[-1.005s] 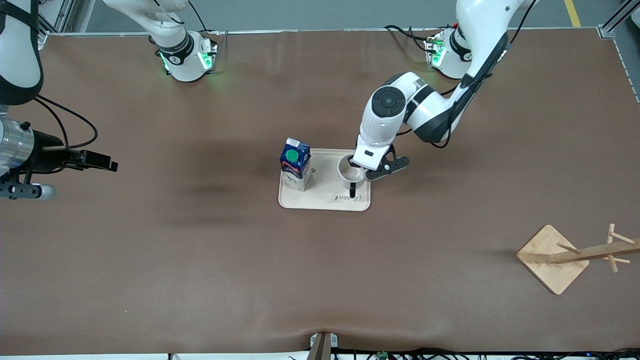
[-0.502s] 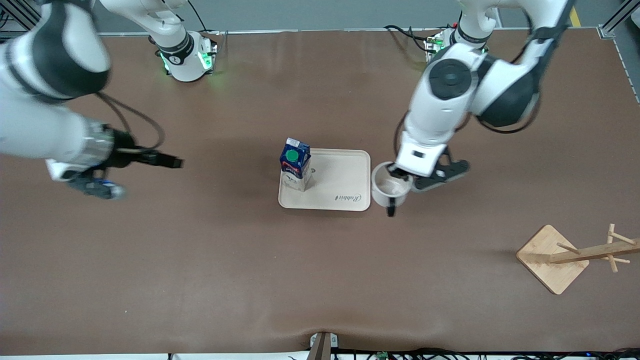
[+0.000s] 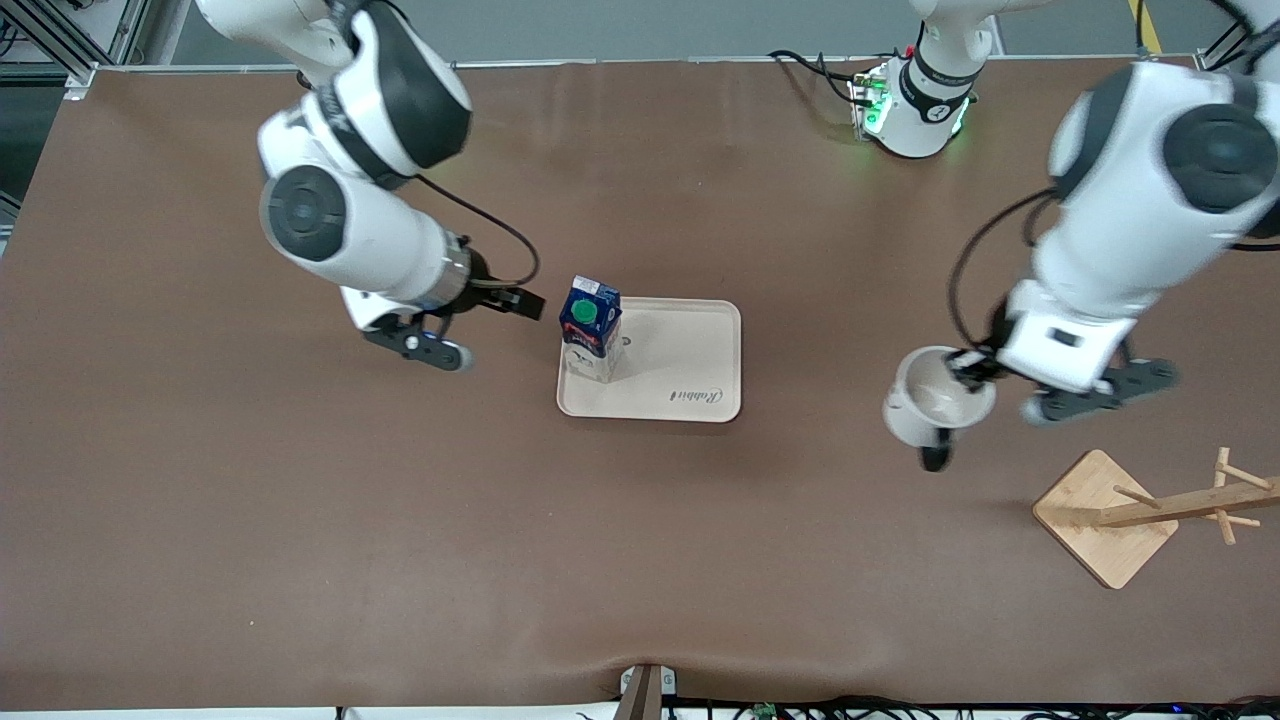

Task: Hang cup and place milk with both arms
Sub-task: 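Lift the mug with the left gripper while the right gripper reaches the milk, then carry the mug toward the wooden stand while the right gripper grasps milk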

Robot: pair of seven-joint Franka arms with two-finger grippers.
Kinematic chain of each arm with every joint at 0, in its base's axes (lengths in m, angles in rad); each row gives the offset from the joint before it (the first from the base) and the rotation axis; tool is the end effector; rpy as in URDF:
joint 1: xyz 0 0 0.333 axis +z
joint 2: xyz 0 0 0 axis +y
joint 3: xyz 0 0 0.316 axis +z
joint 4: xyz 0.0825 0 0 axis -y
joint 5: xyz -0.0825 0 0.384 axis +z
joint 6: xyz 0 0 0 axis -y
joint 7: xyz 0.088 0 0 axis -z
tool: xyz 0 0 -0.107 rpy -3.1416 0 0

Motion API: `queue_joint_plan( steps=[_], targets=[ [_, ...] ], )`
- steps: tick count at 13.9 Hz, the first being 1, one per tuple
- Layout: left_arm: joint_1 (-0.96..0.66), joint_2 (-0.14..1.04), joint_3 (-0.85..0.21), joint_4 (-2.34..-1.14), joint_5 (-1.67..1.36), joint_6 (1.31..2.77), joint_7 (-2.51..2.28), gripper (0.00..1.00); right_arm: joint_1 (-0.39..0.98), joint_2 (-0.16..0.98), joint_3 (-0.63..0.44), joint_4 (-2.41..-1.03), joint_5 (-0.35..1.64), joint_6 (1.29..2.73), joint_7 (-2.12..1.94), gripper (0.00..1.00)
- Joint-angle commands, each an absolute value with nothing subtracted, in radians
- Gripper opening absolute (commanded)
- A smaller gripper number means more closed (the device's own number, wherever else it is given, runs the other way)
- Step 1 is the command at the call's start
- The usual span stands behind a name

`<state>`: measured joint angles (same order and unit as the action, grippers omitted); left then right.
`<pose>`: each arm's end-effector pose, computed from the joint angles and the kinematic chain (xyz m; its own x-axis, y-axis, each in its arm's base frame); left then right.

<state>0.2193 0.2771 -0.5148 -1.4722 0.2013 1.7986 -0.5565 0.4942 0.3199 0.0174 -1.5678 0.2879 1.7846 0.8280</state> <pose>0.6324 -0.1335 0.5446 0.9646 0.2417 0.1056 0.2440 -0.9697 -0.0098 0.5519 0.3364 0.4538 0.8929 -0.3543 -0.2780 -0.3946 -0.9130 -0.1039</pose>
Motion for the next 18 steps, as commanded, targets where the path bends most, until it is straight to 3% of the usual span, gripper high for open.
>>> queue_joint_plan(
  steps=[1, 5, 15, 16, 18],
  targets=[
    [0.290, 0.281, -0.525, -1.445, 0.187, 1.773, -0.430, 0.00, 0.543, 0.357, 0.003, -1.559, 0.267, 1.831, 0.893, 1.00],
    [0.402, 0.281, -0.525, -1.437, 0.149, 1.775, -0.246, 0.00, 0.644, 0.412, 0.005, -1.559, 0.108, 1.853, 1.046, 1.00],
    [0.630, 0.305, -0.515, -1.433, -0.029, 1.776, -0.041, 0.00, 0.703, 0.486, 0.006, -1.562, 0.106, 1.941, 1.123, 1.00],
    [0.632, 0.314, -0.515, -1.433, -0.031, 1.781, -0.043, 0.00, 0.706, 0.488, 0.006, -1.566, 0.106, 1.939, 1.120, 0.95],
    [0.653, 0.336, -0.515, -1.433, -0.031, 1.786, -0.041, 0.00, 0.704, 0.491, 0.006, -1.568, 0.106, 1.934, 1.108, 0.63]
  ],
)
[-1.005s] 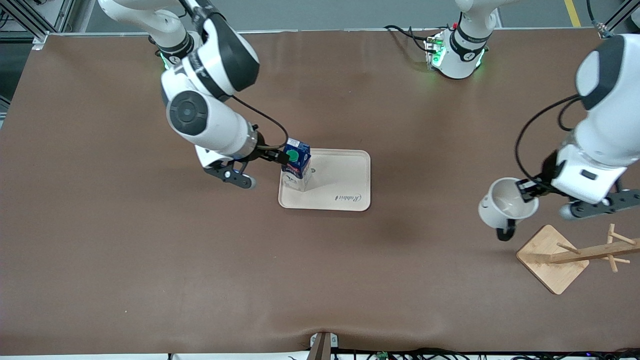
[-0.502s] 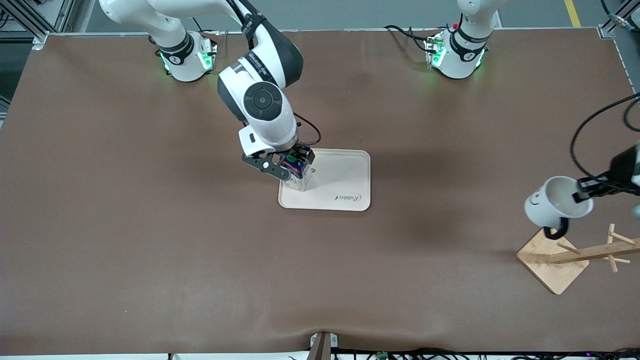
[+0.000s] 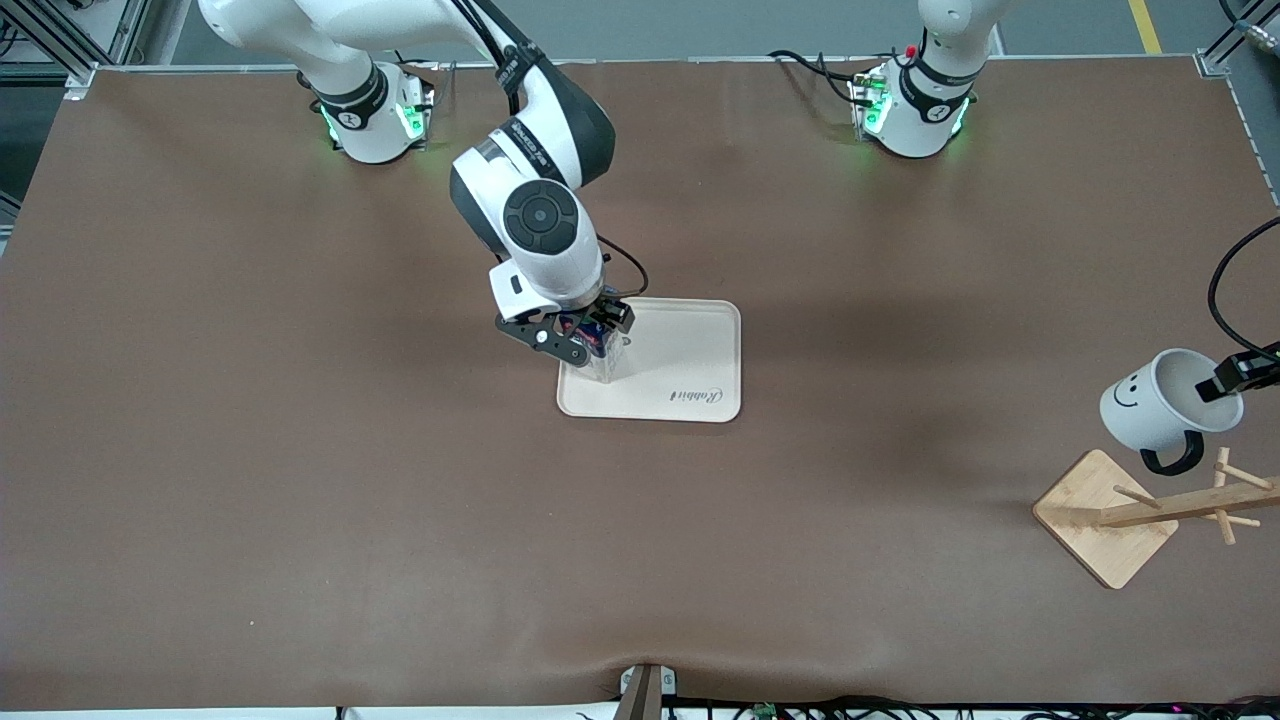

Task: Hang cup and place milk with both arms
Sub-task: 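Carry the mug toward the wooden stand while the right gripper grasps milk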

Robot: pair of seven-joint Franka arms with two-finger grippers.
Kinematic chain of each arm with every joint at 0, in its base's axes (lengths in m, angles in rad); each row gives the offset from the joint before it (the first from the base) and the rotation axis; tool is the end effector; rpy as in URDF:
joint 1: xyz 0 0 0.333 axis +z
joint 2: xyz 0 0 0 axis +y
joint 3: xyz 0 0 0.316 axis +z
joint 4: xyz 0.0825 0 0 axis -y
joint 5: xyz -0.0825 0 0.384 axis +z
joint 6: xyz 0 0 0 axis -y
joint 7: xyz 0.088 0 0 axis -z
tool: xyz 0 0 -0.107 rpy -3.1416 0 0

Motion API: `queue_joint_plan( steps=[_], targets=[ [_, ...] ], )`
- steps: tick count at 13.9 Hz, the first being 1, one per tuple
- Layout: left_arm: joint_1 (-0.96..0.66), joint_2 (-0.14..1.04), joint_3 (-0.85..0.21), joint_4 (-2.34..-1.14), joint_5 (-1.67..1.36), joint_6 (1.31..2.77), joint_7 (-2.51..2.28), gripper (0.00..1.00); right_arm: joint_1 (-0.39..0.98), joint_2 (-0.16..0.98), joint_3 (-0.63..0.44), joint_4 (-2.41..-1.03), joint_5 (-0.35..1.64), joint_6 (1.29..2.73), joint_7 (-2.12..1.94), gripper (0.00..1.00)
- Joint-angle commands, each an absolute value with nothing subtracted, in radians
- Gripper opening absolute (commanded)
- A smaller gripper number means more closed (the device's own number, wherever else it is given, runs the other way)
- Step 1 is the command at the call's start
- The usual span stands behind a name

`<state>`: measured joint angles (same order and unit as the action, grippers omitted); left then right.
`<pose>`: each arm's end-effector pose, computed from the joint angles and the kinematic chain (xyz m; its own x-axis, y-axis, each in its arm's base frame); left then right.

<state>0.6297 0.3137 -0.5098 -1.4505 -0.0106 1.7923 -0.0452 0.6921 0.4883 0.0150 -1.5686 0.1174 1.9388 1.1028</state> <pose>0.6418 0.1210 0.5334 0.9789 0.1962 0.0574 0.1847 -0.9691 0.1637 0.5082 0.4430 0.3508 0.8897 -0.4301 -0.1529 -0.4265 -0.9027 0.0575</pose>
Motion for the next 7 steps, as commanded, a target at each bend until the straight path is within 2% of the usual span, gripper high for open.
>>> queue_joint_plan(
  steps=[1, 2, 3, 4, 7],
  targets=[
    [0.667, 0.347, -0.515, -1.433, -0.031, 1.786, -0.041, 0.00, 0.704, 0.492, 0.008, -1.565, 0.109, 1.934, 1.109, 0.48],
    [0.670, 0.353, -0.515, -1.431, -0.031, 1.786, -0.040, 0.00, 0.703, 0.491, 0.008, -1.562, 0.112, 1.934, 1.109, 0.22],
    [0.670, 0.359, -0.515, -1.431, -0.031, 1.787, -0.040, 0.00, 0.703, 0.491, 0.008, -1.560, 0.113, 1.934, 1.111, 0.07],
    [0.670, 0.367, -0.515, -1.427, -0.031, 1.789, -0.040, 0.00, 0.700, 0.491, 0.008, -1.557, 0.114, 1.934, 1.111, 0.02],
    [0.678, 0.373, -0.515, -1.427, -0.055, 1.830, -0.040, 0.00, 0.674, 0.488, 0.003, -1.502, 0.228, 1.918, 1.115, 0.01]
  ],
)
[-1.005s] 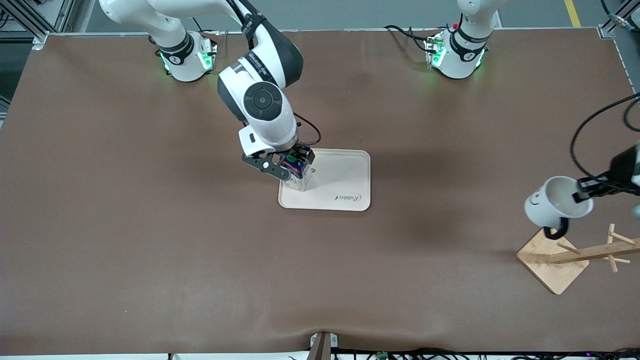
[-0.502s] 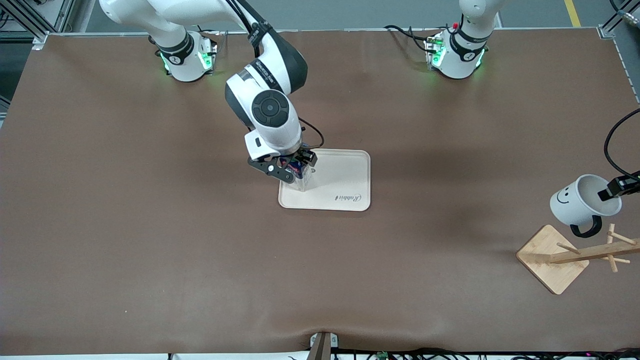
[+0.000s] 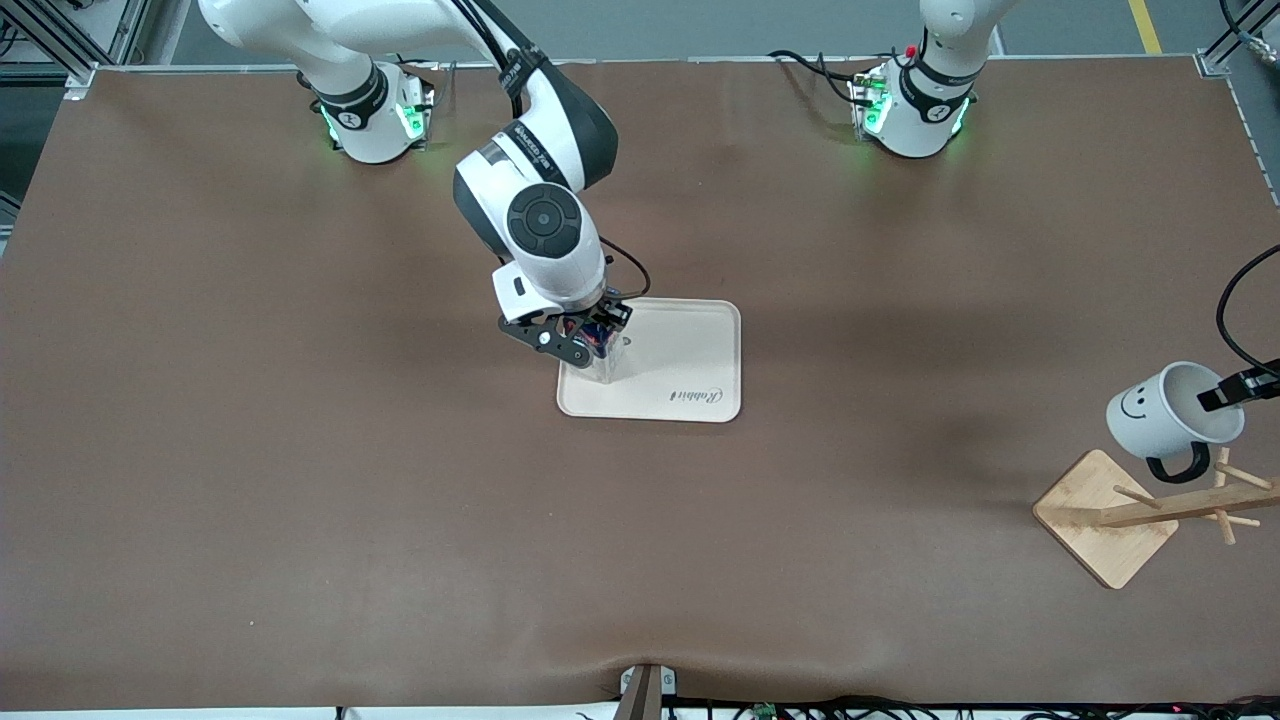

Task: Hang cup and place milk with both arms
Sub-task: 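Carry the mug toward the wooden stand while the right gripper grasps milk, then hang the mug on the stand peg while the right gripper carries milk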

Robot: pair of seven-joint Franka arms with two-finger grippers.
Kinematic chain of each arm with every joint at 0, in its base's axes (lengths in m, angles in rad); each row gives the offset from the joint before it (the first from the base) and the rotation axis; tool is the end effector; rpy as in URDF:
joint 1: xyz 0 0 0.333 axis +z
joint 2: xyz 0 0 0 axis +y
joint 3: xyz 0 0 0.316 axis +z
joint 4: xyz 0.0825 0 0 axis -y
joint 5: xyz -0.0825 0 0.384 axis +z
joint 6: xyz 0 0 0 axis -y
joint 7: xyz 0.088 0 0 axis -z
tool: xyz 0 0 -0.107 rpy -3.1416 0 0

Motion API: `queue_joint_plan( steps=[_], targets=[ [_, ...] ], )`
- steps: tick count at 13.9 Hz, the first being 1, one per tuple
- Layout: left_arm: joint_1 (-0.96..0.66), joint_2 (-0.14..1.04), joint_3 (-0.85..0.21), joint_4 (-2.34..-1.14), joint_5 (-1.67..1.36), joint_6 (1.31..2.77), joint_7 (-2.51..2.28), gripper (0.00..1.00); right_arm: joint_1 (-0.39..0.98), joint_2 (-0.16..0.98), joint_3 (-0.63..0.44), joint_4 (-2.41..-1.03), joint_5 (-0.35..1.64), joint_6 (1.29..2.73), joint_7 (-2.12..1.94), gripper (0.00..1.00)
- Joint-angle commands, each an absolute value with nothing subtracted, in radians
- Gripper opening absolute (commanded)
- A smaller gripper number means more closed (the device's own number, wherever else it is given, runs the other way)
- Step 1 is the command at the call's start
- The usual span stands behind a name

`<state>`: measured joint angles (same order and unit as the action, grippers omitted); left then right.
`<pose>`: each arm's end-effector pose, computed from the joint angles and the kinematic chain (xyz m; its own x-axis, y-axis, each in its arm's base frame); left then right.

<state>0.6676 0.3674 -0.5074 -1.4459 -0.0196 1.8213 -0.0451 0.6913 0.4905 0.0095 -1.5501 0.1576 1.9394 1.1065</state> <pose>0.6477 0.1535 0.5061 0.9689 0.2442 0.0404 0.2320 -0.9529 0.1954 0.5123 0.4450 0.3581 0.8760 -0.4490 -0.1762 -0.4512 -0.8919 0.0295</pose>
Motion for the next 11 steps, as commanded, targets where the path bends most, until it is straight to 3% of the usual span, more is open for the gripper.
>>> queue_joint_plan(
  steps=[1, 6, 11],
  targets=[
    [0.683, 0.376, -0.515, -1.428, -0.061, 1.830, -0.040, 0.00, 0.648, 0.489, 0.003, -1.464, 0.273, 1.873, 1.114, 0.01],
    [0.724, 0.390, -0.515, -1.428, -0.083, 1.838, 0.003, 0.00, 0.536, 0.457, 0.002, -1.411, 0.273, 1.732, 1.010, 0.00],
    [0.730, 0.396, -0.515, -1.428, -0.083, 1.841, 0.055, 0.00, 0.320, 0.376, 0.000, -1.419, 0.186, 1.533, 0.688, 0.00]
  ],
)
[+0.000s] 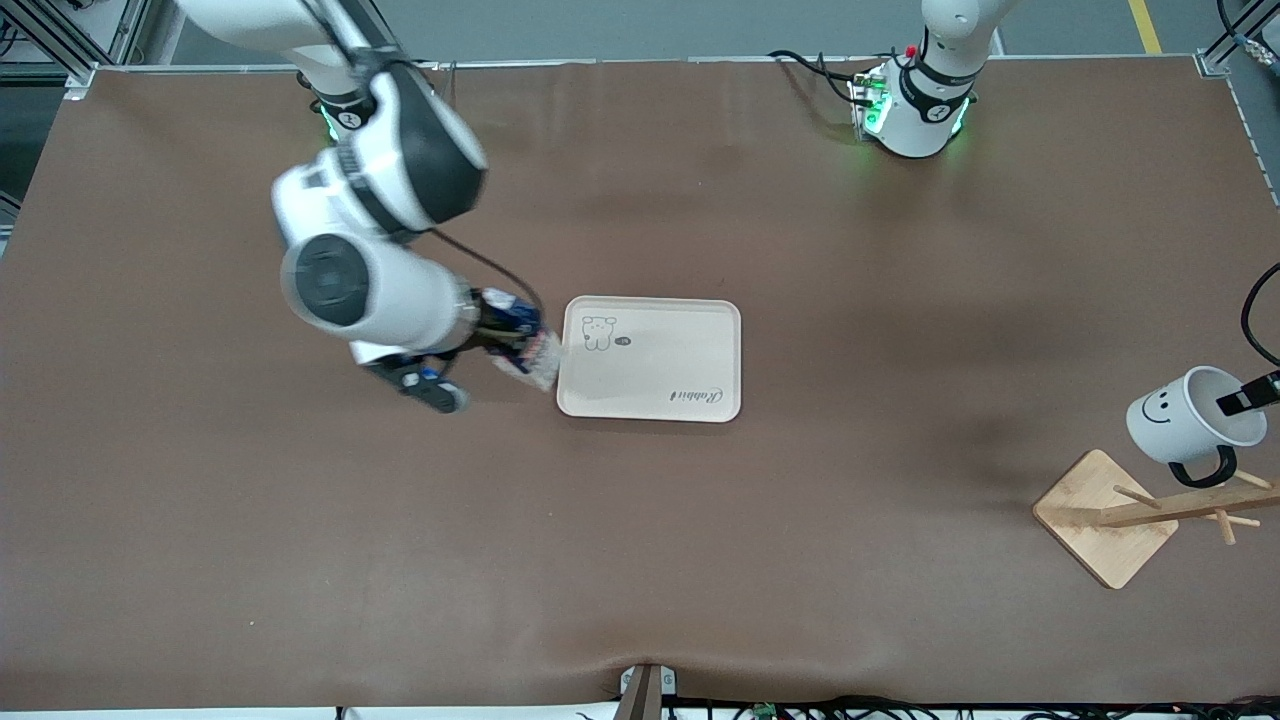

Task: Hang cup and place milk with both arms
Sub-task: 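Hang the mug on the stand peg while the right gripper carries milk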

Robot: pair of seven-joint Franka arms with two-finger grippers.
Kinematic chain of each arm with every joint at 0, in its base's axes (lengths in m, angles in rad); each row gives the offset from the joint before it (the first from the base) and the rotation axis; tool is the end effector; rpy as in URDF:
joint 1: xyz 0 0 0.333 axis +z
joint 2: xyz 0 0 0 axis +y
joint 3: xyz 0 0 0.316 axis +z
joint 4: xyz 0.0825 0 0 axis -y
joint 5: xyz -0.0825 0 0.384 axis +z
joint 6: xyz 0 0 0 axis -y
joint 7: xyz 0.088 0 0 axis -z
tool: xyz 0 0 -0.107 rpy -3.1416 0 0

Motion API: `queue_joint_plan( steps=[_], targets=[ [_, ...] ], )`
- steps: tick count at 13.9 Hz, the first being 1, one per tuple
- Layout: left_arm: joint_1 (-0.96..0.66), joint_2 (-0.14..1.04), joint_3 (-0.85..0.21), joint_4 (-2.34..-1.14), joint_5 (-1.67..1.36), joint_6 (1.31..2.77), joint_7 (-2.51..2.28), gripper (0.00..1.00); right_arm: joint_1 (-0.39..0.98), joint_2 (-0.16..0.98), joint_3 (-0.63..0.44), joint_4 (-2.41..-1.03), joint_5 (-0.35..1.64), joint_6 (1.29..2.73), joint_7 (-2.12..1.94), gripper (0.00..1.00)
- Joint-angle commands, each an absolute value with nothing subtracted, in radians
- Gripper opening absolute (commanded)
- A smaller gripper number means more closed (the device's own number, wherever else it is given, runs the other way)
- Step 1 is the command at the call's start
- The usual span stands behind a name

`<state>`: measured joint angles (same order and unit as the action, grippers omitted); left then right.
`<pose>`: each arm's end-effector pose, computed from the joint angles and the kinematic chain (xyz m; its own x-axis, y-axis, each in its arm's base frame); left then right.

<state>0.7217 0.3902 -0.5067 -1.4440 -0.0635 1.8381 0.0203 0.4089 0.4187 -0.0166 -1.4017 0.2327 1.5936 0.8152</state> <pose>0.6438 0.1888 0.4955 0.9669 0.2502 0.0494 0.2312 -0.9418 0.2442 0.5987 0.2758 0.4518 0.8526 -0.4190 -0.3124 -0.4364 -0.8996 0.0153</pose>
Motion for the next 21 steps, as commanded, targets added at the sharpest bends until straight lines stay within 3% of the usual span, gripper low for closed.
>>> queue_joint_plan(
  steps=[1, 7, 11, 12, 14, 15, 21],
  targets=[
    [0.733, 0.397, -0.514, -1.428, -0.083, 1.853, 0.064, 0.00, 0.274, 0.365, 0.000, -1.425, 0.164, 1.516, 0.608, 0.00],
    [0.759, 0.419, -0.515, -1.428, -0.084, 1.870, 0.094, 0.00, -0.056, 0.367, 0.000, -1.500, 0.112, 1.541, 0.099, 0.00],
    [0.764, 0.434, -0.515, -1.428, -0.083, 1.876, 0.095, 0.00, -0.156, 0.388, -0.002, -1.629, 0.045, 1.741, -0.121, 0.00],
    [0.764, 0.439, -0.514, -1.427, -0.081, 1.878, 0.097, 0.06, -0.156, 0.399, -0.002, -1.629, 0.025, 1.741, -0.121, 0.00],
    [0.762, 0.437, -0.515, -1.425, -0.081, 1.879, 0.123, 0.80, -0.155, 0.406, -0.002, -1.650, 0.014, 1.744, -0.110, 0.00],
    [0.762, 0.433, -0.517, -1.424, -0.081, 1.879, 0.124, 1.00, -0.152, 0.414, -0.002, -1.654, -0.006, 1.743, -0.109, 0.00],
    [0.726, 0.348, -0.534, -1.394, -0.063, 1.835, 0.103, 1.00, -0.146, 0.419, -0.002, -1.663, -0.021, 1.733, -0.005, 0.00]
  ],
)
